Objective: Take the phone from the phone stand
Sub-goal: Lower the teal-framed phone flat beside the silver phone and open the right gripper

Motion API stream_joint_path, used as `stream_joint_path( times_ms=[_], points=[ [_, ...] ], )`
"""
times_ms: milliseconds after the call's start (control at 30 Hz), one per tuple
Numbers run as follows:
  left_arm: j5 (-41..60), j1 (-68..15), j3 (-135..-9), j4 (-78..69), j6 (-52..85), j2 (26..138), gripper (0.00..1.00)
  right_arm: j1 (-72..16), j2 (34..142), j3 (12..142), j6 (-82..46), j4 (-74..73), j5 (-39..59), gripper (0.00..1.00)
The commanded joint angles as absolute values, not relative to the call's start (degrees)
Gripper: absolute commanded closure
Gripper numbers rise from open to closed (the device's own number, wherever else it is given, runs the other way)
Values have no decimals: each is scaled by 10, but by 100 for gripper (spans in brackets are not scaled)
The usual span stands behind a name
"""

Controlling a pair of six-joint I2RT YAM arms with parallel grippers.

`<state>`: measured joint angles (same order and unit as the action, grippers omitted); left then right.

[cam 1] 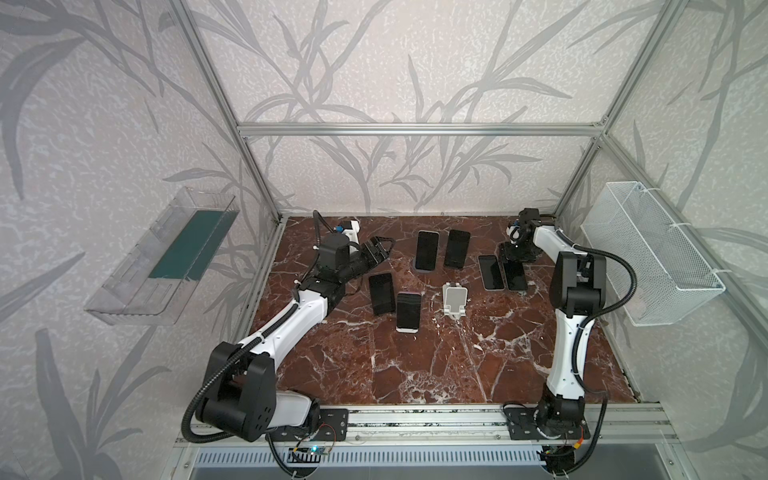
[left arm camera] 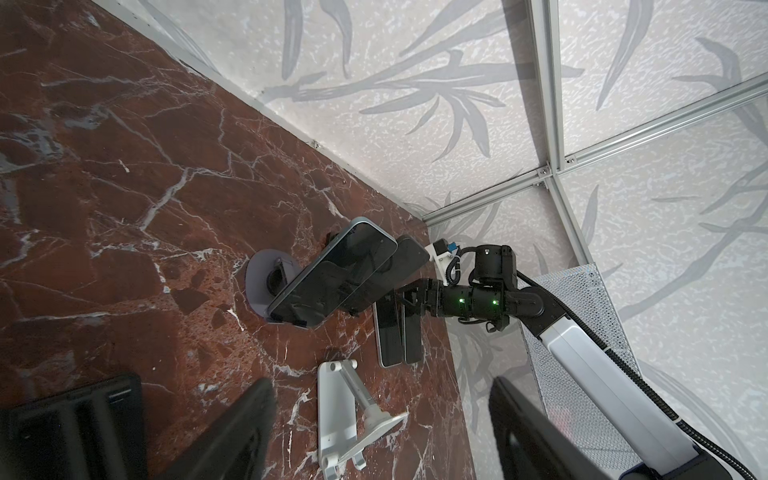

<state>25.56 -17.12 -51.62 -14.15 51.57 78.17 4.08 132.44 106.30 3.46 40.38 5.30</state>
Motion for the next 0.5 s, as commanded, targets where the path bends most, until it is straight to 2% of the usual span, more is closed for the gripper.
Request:
stream_joint_path(
  times_ms=[0, 467],
  points=[
    [254, -171, -533, -146, 508, 779, 18, 40, 1344, 1073, 38, 417, 66, 26],
    [257, -171, -533, -148, 512, 786, 18, 49, 1365, 1093, 36, 436, 89, 21]
  ],
)
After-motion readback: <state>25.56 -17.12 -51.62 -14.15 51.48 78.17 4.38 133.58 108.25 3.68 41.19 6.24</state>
